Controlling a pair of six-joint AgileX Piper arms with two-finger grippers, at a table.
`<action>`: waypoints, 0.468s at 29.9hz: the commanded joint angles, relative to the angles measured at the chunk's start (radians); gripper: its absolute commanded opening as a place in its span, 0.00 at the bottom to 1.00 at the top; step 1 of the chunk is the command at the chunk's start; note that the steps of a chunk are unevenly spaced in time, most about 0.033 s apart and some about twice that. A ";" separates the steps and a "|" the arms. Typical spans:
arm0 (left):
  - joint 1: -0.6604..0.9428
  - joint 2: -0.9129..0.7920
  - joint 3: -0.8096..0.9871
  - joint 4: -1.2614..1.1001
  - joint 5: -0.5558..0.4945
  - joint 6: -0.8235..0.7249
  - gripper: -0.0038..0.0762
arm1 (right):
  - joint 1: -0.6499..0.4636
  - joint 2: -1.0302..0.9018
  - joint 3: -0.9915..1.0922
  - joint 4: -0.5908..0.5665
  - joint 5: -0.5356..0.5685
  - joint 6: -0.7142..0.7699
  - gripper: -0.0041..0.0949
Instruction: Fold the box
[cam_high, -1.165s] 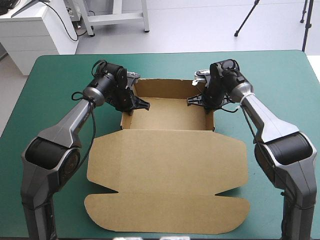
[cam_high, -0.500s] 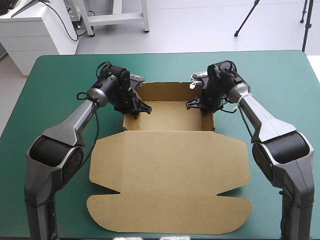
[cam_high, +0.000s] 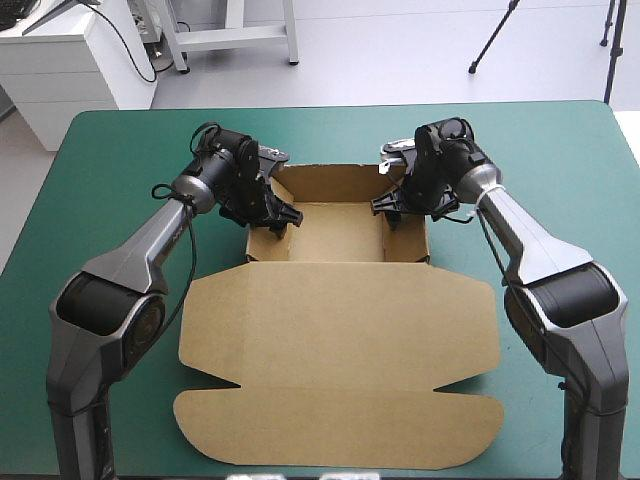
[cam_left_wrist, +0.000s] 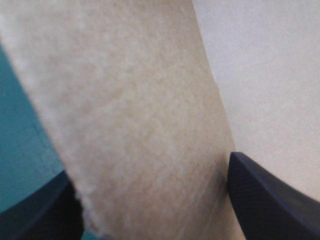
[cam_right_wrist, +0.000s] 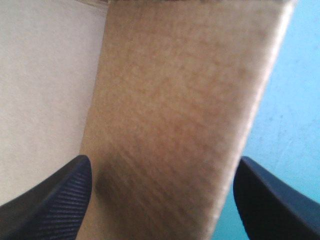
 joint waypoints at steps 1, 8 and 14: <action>-0.001 -0.096 -0.037 0.005 0.056 -0.001 0.71 | 0.001 -0.087 -0.066 0.019 0.016 -0.013 0.77; 0.006 -0.195 -0.038 0.028 0.057 -0.025 0.71 | 0.001 -0.163 -0.080 0.024 0.016 -0.013 0.77; 0.018 -0.319 -0.038 0.036 0.057 -0.054 0.70 | 0.001 -0.262 -0.080 0.016 0.016 -0.006 0.77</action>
